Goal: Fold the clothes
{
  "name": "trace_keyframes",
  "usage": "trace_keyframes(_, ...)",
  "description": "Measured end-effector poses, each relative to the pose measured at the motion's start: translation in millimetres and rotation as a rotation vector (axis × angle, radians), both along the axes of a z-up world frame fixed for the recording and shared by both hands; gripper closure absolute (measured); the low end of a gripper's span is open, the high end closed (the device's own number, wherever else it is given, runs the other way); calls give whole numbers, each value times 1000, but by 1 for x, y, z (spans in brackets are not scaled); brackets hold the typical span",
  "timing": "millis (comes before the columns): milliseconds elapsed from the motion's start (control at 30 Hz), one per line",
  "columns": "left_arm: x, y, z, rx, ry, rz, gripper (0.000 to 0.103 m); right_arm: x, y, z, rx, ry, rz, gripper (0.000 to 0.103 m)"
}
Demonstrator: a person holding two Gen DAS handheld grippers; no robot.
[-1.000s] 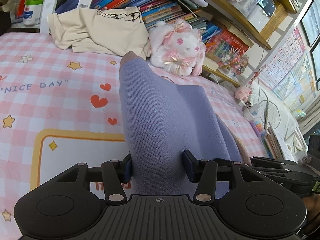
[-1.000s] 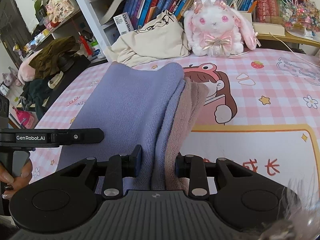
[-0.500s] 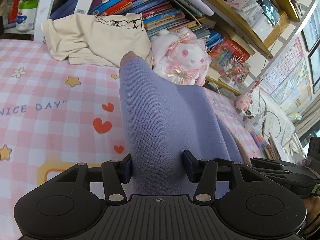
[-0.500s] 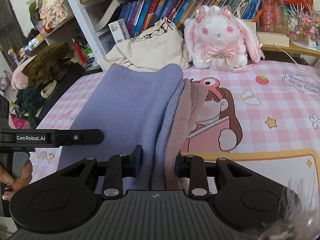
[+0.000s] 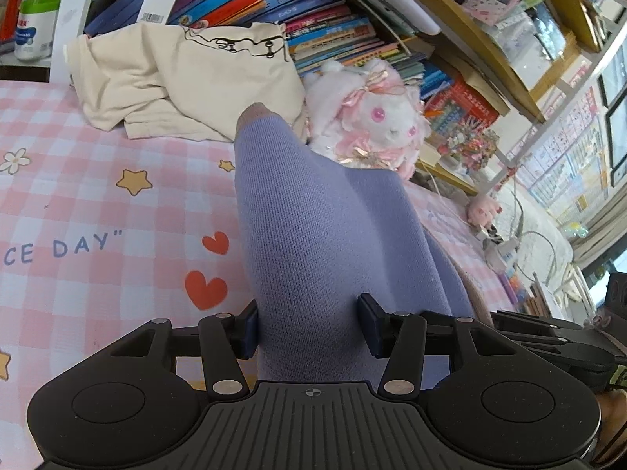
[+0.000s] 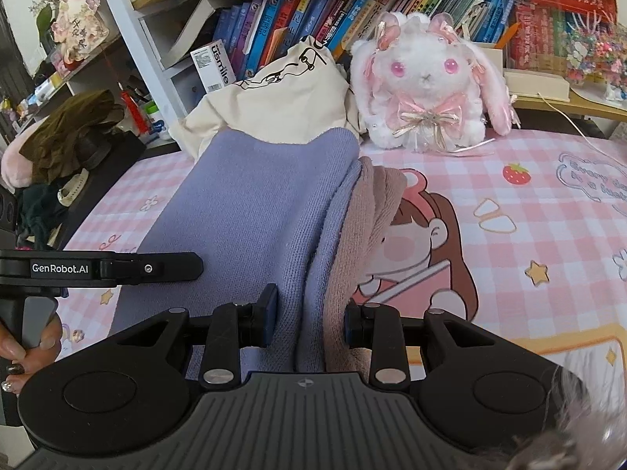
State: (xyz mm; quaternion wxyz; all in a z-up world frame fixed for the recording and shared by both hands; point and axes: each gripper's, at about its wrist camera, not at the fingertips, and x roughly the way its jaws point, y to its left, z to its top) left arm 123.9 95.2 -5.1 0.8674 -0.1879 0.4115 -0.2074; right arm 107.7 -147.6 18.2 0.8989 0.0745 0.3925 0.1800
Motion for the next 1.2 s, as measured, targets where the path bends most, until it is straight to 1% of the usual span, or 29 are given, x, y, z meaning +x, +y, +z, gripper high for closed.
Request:
trace_keyframes(533, 81, 9, -25, 14, 37, 68, 54, 91, 7, -25, 6, 18, 33, 74)
trace_keyframes(767, 102, 17, -30, 10, 51, 91, 53, 114, 8, -35, 52, 38, -6, 73)
trace_keyframes(833, 106, 19, -31, 6, 57, 99, 51, 118, 6, -38, 74, 49, -21, 72)
trace_keyframes(867, 107, 19, -32, 4, 59, 105, 49, 119, 5, -40, 84, 54, -28, 71)
trace_keyframes(900, 108, 19, -33, 5, 60, 111, 48, 121, 4, -41, 95, 59, -35, 69)
trace_keyframes(967, 107, 19, -34, 17, 57, 121, 43, 123, 2, -44, 122, 74, -47, 66)
trace_keyframes(1033, 106, 18, -32, 40, 51, 128, 41, 122, -2, -43, 143, 83, -59, 60)
trace_keyframes(1100, 101, 17, -27, 77, 29, 139, 40, 118, -5, -40, 145, 75, -73, 49)
trace_keyframes(1133, 98, 17, -23, 97, 13, 145, 38, 115, -7, -37, 149, 69, -78, 41)
trace_keyframes(1167, 95, 17, -19, 116, -4, 152, 32, 112, -9, -35, 156, 62, -84, 38)
trace_keyframes(1200, 89, 16, -14, 128, -25, 155, 30, 108, -11, -32, 162, 53, -90, 34)
